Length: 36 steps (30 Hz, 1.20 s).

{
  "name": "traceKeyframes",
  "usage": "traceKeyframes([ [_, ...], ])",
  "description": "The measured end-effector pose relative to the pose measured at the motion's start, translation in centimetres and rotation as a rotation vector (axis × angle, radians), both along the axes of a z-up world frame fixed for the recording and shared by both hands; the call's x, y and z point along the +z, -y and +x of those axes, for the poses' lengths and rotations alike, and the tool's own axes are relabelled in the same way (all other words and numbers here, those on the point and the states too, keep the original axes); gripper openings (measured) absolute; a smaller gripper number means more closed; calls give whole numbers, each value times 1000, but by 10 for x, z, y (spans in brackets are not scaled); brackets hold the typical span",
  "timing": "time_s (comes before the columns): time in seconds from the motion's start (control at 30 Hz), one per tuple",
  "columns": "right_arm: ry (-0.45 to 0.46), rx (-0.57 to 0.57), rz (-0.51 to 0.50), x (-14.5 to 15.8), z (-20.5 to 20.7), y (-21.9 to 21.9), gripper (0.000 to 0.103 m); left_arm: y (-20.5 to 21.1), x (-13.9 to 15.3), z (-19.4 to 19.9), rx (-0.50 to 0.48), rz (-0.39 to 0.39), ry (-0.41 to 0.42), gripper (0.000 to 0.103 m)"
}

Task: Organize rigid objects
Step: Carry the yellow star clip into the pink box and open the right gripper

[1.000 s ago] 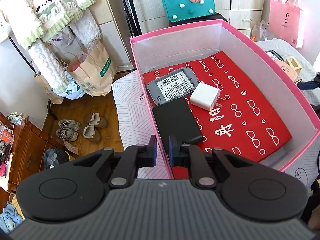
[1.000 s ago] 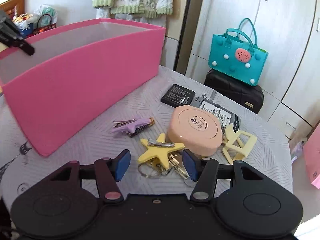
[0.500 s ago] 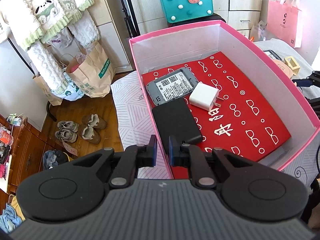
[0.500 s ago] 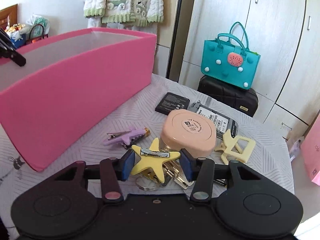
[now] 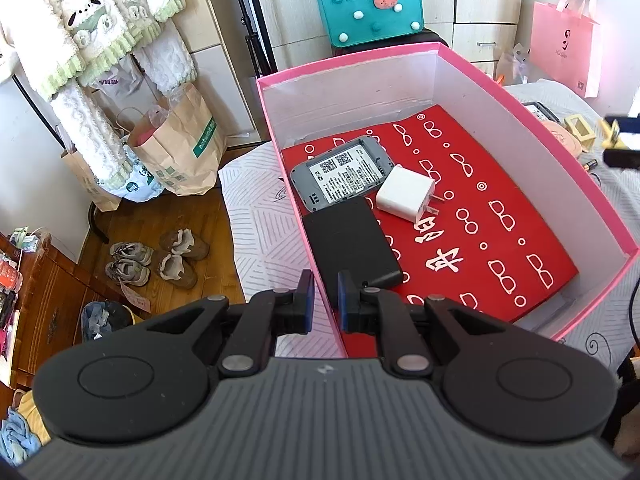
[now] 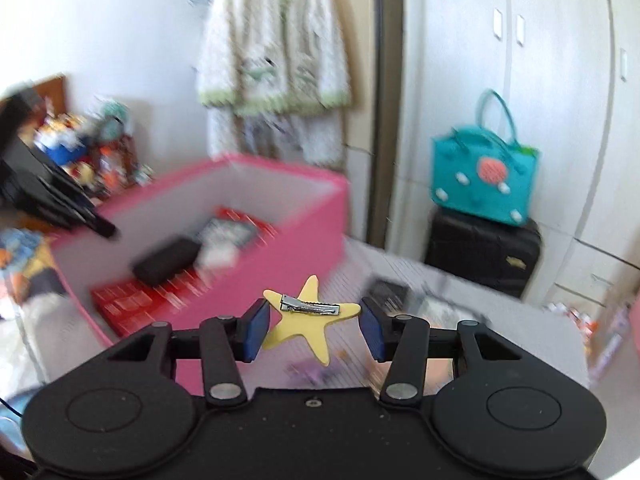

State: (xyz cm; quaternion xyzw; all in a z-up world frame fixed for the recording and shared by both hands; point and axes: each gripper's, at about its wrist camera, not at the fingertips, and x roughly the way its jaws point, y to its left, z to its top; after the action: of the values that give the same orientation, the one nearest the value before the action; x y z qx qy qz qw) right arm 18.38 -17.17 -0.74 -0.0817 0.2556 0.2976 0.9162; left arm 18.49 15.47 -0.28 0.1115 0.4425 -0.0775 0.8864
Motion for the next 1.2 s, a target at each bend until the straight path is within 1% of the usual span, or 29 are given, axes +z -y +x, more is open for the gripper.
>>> traceKeyframes([
  [0.1, 11, 73, 45, 21, 3, -13, 54, -2, 0, -2, -3, -10, 6, 11],
  [0.2, 24, 141, 36, 34, 12, -34, 54, -6, -1, -3, -6, -25, 10, 11],
  [0.27, -3, 178, 30, 35, 22, -50, 54, -7, 0, -3, -7, -35, 12, 11],
  [0.4, -157, 238, 16, 24, 46, -86, 54, -8, 0, -4, -16, -48, 14, 11],
  [0.5, -329, 261, -13, 6, 66, -113, 54, -8, -1, -4, -23, -53, 16, 11],
  [0.57, -419, 268, -32, -6, 77, -129, 54, -10, -1, -4, -27, -59, 16, 11],
  [0.67, -458, 268, -89, -17, 86, -150, 54, -12, -1, -4, -30, -69, 17, 12],
  [0.73, -481, 273, -106, -21, 90, -159, 55, -12, -1, -4, -33, -73, 18, 12],
  [0.8, -479, 273, -124, -23, 92, -165, 55, -14, -1, -4, -35, -79, 18, 12],
  [0.83, -462, 261, -129, -22, 92, -165, 55, -14, -1, -4, -35, -81, 17, 12],
  [0.9, -421, 252, -131, -18, 90, -163, 60, -14, -1, -4, -37, -82, 18, 12],
  [1.07, -368, 244, -20, 1, 79, -135, 60, -14, -2, -4, -37, -81, 19, 12],
  [1.2, -281, 209, 25, 20, 57, -102, 61, -14, -2, -5, -32, -77, 20, 12],
])
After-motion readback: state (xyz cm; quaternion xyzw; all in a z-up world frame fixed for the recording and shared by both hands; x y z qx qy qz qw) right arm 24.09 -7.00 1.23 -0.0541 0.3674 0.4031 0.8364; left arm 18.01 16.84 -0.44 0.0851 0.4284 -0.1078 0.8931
